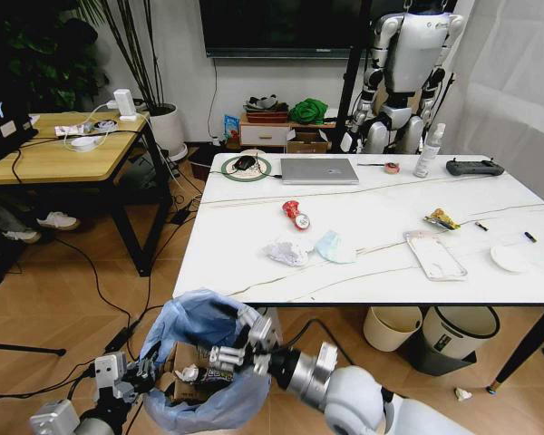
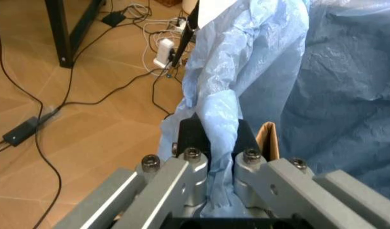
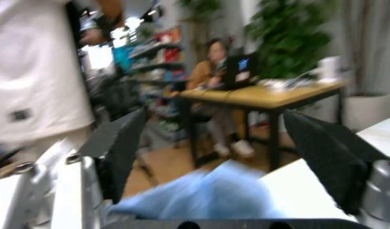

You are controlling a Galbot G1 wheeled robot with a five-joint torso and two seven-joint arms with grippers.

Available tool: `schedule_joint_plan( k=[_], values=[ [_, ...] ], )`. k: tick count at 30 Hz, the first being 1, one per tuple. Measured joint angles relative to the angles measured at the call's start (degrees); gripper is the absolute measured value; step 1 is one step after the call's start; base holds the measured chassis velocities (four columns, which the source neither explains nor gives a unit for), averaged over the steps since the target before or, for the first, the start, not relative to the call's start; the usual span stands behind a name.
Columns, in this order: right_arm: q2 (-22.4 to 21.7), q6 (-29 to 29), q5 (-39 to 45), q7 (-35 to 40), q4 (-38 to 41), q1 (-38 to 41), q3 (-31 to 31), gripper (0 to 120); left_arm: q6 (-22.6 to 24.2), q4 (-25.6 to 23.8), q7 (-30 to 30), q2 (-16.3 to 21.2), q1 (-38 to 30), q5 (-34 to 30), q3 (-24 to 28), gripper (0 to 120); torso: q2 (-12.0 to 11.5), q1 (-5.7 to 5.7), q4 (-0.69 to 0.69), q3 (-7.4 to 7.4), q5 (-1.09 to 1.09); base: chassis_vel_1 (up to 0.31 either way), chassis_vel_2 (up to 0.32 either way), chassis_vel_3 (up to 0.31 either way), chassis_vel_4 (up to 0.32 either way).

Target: Pick up the trash bin and place the trash from the table into it.

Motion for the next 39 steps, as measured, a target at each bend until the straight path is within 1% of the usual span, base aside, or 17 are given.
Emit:
schedule_joint_plan(
  k=[2, 3, 5, 7, 8, 9, 10, 15, 21, 24, 26, 27, 31, 32, 34, 35, 39],
  values=[
    [1.0, -4.6, 0.0, 3.9, 0.8, 0.2, 4.3, 93, 0.0, 0.1, 0.0, -0.1, 0.0, 0.1, 0.0, 0, 0.0, 0.00, 0.00, 0.00, 0.01, 0.000, 0.000, 0.000, 0.000],
    [1.0, -4.6, 0.0, 3.9, 0.8, 0.2, 4.3, 93, 0.0, 0.1, 0.0, -0.1, 0.0, 0.1, 0.0, 0, 0.0, 0.00, 0.00, 0.00, 0.01, 0.000, 0.000, 0.000, 0.000],
    [2.0, -14.3, 0.0, 8.8, 2.0, 0.7, 9.4, 98, 0.0, 0.1, 0.0, -0.4, -0.1, 0.3, 0.2, 0, 0.0, 0.00, 0.00, 0.00, 0.00, 0.000, 0.000, 0.000, 0.000],
    [2.3, -16.5, 0.2, 9.6, 2.1, 0.9, 10.6, 99, 0.0, 0.2, 0.0, -0.5, -0.1, 0.3, 0.2, 0, 0.0, 0.00, 0.00, 0.00, -0.01, 0.000, 0.000, 0.000, 0.000],
    [2.7, -22.2, 1.0, 10.7, 1.0, 1.7, 14.1, 100, -0.1, 0.2, 0.1, -0.7, -0.1, 0.5, 0.4, 0, 0.0, 0.00, -0.01, 0.00, 0.00, 0.000, 0.000, 0.000, 0.000],
    [2.7, -23.8, 0.9, 10.4, -0.6, 2.2, 15.4, 100, -0.1, 0.2, 0.2, -0.7, -0.1, 0.6, 0.5, 0, 0.0, 0.00, 0.00, 0.00, 0.00, 0.000, 0.000, 0.000, 0.000],
    [2.7, -23.8, 0.9, 10.4, -0.6, 2.2, 15.4, 100, -0.1, 0.2, 0.2, -0.7, -0.1, 0.6, 0.5, 0, 0.0, 0.00, 0.00, 0.00, 0.00, 0.000, 0.000, 0.000, 0.000],
    [3.0, -26.4, 0.1, 7.0, -8.9, 5.2, 17.1, 100, -0.2, -0.4, 0.2, -0.9, 0.1, 0.8, 0.2, 0, 0.0, 0.00, -0.01, 0.01, 0.01, 0.000, 0.000, 0.000, 0.000],
    [4.4, -27.0, -0.4, 5.4, -12.2, 6.8, 15.9, 99, -0.3, -0.8, 0.3, -1.1, 0.6, 1.0, 0.1, 0, 0.0, 0.00, 0.00, 0.01, 0.00, 0.000, 0.000, 0.000, 0.000],
    [6.8, -25.7, -3.1, 3.7, -17.4, 8.3, 13.9, 78, -0.3, -1.3, 0.4, -1.3, 0.8, 1.2, 0.0, 0, 0.0, 0.00, 0.01, 0.01, 0.01, 0.000, 0.000, 0.000, 0.000],
    [7.2, -25.3, -3.6, 3.6, -18.5, 8.6, 13.7, 70, -0.3, -1.3, 0.4, -1.3, 0.9, 1.3, 0.0, 0, 0.0, 0.00, 0.01, 0.01, -0.01, 0.000, 0.000, 0.000, 0.000],
    [7.2, -25.3, -3.6, 3.6, -18.5, 8.6, 13.7, 70, -0.3, -1.3, 0.4, -1.3, 0.9, 1.3, 0.0, 0, 0.0, 0.00, 0.01, 0.01, -0.01, 0.000, 0.000, 0.000, 0.000],
    [7.0, -24.8, -3.9, 3.4, -19.2, 8.5, 13.8, 54, -0.5, -1.3, 0.5, -1.3, 1.0, 1.3, 0.0, 0, 0.0, 0.00, 0.00, 0.00, -0.01, 0.000, 0.000, 0.000, 0.000],
    [7.0, -24.7, -3.9, 3.4, -19.2, 8.5, 13.8, 54, -0.5, -1.3, 0.5, -1.3, 1.0, 1.3, 0.0, 0, 0.0, 0.00, 0.00, 0.00, -0.01, 0.000, 0.000, 0.000, 0.000],
    [6.5, -24.4, -4.6, 3.3, -19.2, 7.9, 13.9, 43, -0.5, -1.3, 0.5, -1.2, 1.0, 1.3, 0.0, 0, 0.0, 0.00, 0.00, 0.00, 0.00, 0.000, 0.000, 0.000, 0.000],
    [6.5, -24.4, -4.6, 3.3, -19.2, 7.9, 13.9, 43, -0.5, -1.3, 0.5, -1.2, 1.0, 1.3, 0.0, 0, 0.0, 0.00, 0.00, 0.00, 0.00, 0.000, 0.000, 0.000, 0.000],
    [5.0, -23.8, -5.5, 3.1, -18.6, 6.3, 14.4, 23, -0.6, -1.3, 0.5, -0.9, 0.8, 1.2, 0.0, 0, 0.0, 0.00, -0.01, 0.00, 0.00, 0.000, 0.000, 0.000, 0.000]
  ],
)
